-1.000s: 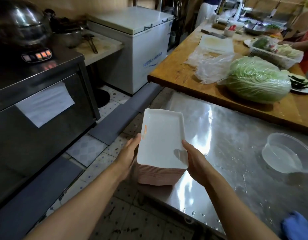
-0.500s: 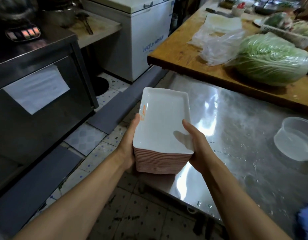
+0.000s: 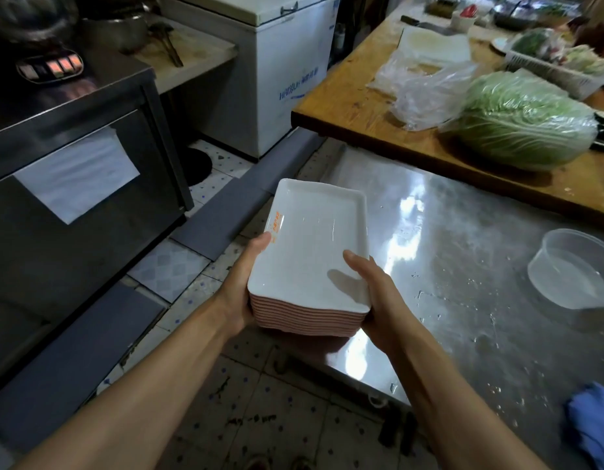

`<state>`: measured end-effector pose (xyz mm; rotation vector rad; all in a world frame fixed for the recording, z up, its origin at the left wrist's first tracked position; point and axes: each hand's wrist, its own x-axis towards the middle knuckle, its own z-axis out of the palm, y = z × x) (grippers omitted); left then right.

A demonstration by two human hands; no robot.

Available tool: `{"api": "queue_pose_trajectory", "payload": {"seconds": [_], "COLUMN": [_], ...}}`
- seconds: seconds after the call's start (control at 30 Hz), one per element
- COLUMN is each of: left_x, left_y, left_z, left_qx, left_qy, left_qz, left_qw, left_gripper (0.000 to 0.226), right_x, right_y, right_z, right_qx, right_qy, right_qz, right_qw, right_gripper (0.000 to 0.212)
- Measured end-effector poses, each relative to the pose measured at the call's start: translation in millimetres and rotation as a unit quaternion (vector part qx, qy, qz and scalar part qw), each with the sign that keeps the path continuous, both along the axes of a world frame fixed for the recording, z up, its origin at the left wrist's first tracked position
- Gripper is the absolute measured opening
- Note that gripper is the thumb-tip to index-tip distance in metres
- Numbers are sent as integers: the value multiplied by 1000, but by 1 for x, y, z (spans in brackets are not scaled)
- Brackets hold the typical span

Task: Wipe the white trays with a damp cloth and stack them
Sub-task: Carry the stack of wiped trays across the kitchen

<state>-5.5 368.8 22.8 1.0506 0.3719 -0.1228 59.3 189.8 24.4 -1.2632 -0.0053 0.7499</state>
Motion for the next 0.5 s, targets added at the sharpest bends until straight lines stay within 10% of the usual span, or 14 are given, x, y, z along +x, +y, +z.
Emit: {"api": "queue_pose_trajectory", "payload": {"seconds": [0.5], "left_x": [-7], "left_y": [1], "left_z": [-6], "left_qx": [-10], "left_qy": [10], "left_qz": [5], "left_qw": [1000], "left_gripper": [32], "right_x": [-5], "right_y": [-7], "right_z": [-12], "right_qx": [-50], "right_qy": [-14], "right_qz": [28], "right_qw": [998], "right_gripper": [68]}}
